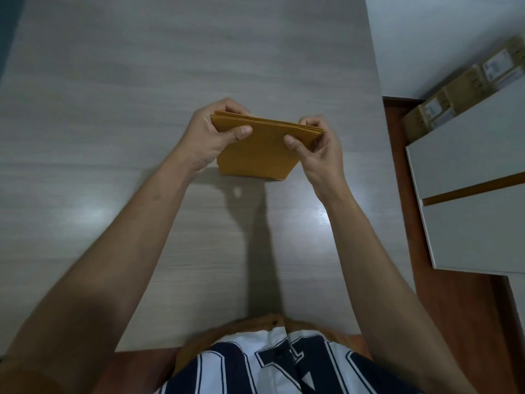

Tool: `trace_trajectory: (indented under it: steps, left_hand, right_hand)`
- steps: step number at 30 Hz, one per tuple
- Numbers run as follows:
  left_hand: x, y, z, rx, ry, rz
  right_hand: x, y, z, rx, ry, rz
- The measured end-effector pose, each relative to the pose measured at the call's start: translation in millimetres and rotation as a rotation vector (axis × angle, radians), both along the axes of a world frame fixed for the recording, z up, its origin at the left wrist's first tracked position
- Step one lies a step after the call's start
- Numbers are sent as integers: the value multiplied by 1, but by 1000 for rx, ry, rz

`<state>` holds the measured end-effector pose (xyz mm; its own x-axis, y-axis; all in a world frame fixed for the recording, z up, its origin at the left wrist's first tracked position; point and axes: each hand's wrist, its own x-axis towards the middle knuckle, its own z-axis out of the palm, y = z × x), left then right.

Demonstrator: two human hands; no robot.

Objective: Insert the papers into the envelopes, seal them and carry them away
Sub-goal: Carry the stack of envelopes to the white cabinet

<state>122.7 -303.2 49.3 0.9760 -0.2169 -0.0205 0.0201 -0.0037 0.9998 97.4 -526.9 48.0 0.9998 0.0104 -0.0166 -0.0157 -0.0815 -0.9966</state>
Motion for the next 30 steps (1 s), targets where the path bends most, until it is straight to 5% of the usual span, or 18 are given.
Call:
trace_trajectory:
  steps: [30]
  left_hand:
    - [3,-23,-2,-74,204,326]
  right_hand:
    - [18,11,-2,31,215,-77]
